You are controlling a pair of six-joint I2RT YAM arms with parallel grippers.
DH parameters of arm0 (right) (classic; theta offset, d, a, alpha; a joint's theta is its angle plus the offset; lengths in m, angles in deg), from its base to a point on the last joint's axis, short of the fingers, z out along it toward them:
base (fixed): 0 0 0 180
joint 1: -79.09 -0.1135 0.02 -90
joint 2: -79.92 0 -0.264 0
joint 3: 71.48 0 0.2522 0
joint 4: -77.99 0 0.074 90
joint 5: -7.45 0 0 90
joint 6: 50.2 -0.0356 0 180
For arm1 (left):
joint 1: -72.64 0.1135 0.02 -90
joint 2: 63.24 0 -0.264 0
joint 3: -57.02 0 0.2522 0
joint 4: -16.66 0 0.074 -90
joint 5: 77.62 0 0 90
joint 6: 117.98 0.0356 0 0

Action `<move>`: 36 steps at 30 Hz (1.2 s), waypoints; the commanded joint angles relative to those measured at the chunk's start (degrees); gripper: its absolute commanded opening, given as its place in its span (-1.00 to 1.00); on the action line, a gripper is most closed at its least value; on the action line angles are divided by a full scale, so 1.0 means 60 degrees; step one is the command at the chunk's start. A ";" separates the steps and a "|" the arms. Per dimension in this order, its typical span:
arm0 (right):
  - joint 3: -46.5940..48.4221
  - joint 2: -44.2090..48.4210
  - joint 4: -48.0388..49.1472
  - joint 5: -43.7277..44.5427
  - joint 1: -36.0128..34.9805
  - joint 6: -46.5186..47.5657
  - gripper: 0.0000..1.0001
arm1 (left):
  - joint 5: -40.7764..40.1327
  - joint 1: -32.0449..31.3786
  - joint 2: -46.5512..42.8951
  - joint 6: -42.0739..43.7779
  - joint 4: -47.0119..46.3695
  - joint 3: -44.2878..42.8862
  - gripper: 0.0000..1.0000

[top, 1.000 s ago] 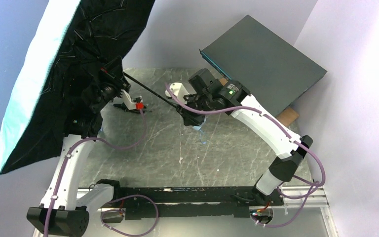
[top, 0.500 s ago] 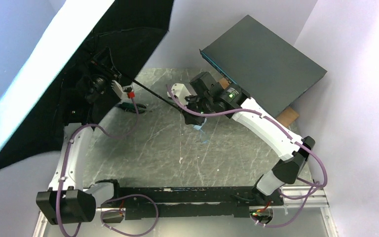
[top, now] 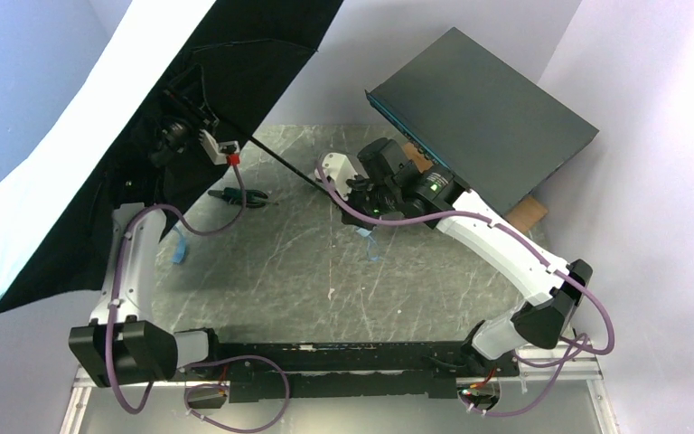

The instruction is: Open the umbrella

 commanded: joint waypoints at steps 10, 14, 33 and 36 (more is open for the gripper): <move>0.0959 0.0674 -0.2878 -0.1542 0.0036 0.0678 -1.00 | -0.0539 0.1686 -0.0697 -0.1262 0.1522 -0.0589 0.00; 0.1260 0.0633 -0.1488 -0.2273 0.0035 -0.0103 -1.00 | -0.0065 0.0350 -0.1327 -0.0721 0.2086 0.0464 0.11; 0.1196 0.0643 -0.0313 -0.2312 0.0105 -0.0944 -1.00 | -0.1984 -0.2372 -0.2486 -0.1392 0.4387 0.2139 -0.28; 0.0784 0.0918 -0.0583 -0.1920 0.0199 -0.0693 -1.00 | -0.2650 -0.1492 -0.2271 -0.1681 0.3815 0.2076 -0.35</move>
